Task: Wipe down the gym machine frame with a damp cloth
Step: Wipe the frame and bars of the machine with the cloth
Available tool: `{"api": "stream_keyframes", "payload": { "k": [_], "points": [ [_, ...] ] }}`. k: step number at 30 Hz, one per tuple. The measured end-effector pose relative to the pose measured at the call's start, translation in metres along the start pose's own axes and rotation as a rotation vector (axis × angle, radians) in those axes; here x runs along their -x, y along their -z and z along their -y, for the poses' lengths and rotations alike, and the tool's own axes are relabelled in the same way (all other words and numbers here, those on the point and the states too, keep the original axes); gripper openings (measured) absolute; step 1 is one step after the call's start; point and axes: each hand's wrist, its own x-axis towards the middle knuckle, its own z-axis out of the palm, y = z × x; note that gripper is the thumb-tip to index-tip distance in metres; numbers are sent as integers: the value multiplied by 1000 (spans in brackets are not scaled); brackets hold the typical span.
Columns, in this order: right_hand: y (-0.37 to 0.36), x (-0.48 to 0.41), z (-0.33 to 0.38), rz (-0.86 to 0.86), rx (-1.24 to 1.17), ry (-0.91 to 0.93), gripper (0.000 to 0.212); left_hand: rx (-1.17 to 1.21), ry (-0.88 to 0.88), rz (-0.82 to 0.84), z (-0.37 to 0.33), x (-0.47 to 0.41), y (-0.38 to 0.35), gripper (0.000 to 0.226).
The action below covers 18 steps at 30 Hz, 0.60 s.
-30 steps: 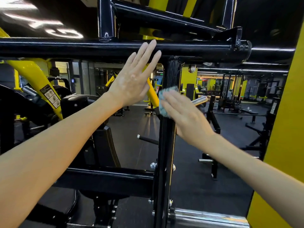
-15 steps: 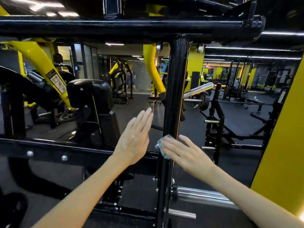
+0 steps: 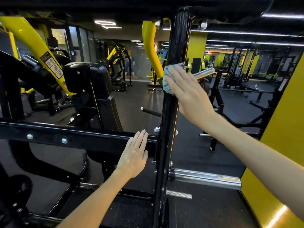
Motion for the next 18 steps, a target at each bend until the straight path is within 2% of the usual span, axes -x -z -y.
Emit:
{"api": "stream_keyframes", "payload": {
  "k": [5,12,16,18],
  "points": [
    [-35,70,38,-12,-117,19,43,16,23,-10,-2,2,-5,65],
    [-72,177,78,300,-55,170,63,20,19,-24,-6,3,-7,68],
    [-62,167,66,378,8,285,60,21,21,-15,-6,5,-6,74],
    [-53,148,55,379,39,323,67,19,27,-6,-6,5,-6,74]
  ]
}}
